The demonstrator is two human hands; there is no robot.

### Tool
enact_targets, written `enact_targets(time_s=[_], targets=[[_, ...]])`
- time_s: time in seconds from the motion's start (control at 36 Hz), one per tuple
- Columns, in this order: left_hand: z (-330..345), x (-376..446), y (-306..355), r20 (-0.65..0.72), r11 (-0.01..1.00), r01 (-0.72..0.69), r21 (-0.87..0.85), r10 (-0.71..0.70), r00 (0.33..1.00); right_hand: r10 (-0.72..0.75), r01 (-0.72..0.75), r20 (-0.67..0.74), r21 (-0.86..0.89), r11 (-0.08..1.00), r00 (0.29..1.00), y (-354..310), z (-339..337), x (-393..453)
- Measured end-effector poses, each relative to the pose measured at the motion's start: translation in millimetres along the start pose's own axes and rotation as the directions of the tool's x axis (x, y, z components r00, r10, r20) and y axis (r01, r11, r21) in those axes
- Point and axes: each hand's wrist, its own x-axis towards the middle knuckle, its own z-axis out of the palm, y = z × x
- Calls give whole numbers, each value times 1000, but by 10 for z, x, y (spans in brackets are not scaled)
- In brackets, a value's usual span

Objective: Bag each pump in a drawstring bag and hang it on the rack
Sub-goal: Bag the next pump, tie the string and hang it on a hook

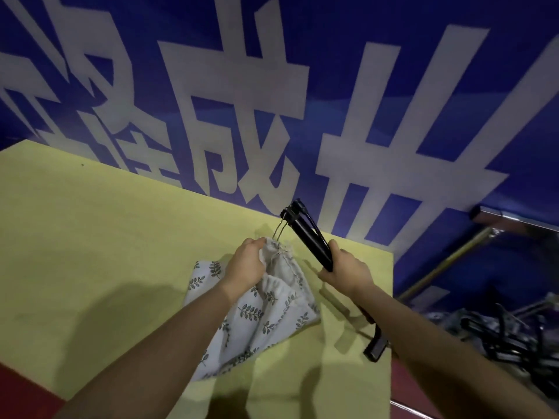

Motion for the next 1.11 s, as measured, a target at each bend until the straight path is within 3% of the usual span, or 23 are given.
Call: enact_targets(time_s=[0.14,0.31,0.5,0.64,0.75,0.89,1.11], targets=[[20,-94,199,-33,999,38,-8,-38,999,-23,31,-60,133,991,998,70,-172,-256],[75,-177,311,-6,994,29,-105,-30,1000,-9,38,-166,173,984,986,253,-307,-509],[-7,-198,352,10,990,-7,-138,8,1000,-71,99,-129,229,968,989,351,-501,-655],[-165,-205,442,52,990,-72,-117,79,996,-196,198,46,-30,980,979,327,-555,-656],[-221,-261,497,115,989,-137,-61,143,983,-244,264,107,-252,931,964,267,-531,-603],[-187,-342,525,260,963,-222,153,177,949,-285,306,110,-348,886,952,85,-543,-481],[-230,-411,523,263,907,-269,323,187,946,-387,361,54,-500,788,920,-113,-642,-366]])
